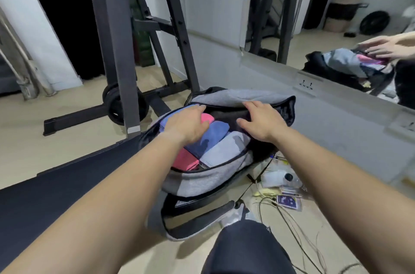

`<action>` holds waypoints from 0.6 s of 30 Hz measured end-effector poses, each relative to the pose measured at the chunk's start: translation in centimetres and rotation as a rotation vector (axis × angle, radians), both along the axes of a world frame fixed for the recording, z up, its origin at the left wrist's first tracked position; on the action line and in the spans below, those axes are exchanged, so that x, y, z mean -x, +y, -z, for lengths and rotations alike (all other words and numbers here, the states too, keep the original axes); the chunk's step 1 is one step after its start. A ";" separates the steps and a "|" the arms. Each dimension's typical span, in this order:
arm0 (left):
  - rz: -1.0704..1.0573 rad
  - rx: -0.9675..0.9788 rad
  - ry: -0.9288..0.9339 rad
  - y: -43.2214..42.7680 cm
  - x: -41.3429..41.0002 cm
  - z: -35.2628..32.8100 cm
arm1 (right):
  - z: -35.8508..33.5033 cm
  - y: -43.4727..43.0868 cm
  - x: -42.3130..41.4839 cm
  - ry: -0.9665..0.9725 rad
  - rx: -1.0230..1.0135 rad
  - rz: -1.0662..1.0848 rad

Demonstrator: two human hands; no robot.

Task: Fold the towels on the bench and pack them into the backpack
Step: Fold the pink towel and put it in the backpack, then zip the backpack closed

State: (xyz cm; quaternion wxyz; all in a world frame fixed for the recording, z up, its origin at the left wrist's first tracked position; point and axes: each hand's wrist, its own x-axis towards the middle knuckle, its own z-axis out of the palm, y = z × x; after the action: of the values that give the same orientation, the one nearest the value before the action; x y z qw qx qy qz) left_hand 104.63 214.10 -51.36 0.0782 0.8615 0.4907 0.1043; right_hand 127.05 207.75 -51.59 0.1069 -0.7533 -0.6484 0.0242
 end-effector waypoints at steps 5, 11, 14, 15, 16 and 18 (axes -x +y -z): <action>0.080 -0.115 -0.049 3.2 -7.3 -0.8 | -0.3 0.9 -7.3 0.038 -0.005 0.152; 0.218 -0.210 0.004 7.2 -14.0 0.7 | 2.3 4.1 -13.0 0.138 -0.018 0.252; 0.199 -0.292 0.037 7.8 -15.2 2.1 | 3.4 5.0 -14.0 0.192 -0.050 0.230; 0.188 -0.324 0.026 7.9 -15.3 2.4 | 3.5 5.0 -14.1 0.205 -0.077 0.220; 0.182 -0.347 0.010 7.9 -15.2 2.6 | 3.4 4.9 -14.1 0.220 -0.106 0.209; 0.180 -0.375 -0.034 8.0 -14.7 2.3 | 2.9 4.6 -14.1 0.241 -0.156 0.178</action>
State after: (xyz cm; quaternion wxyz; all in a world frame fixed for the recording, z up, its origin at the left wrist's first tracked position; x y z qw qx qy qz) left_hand 119.31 222.06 -53.71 -0.0663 0.8994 0.3826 0.2008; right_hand 141.18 212.37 -54.50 0.2440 -0.7889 -0.5613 0.0543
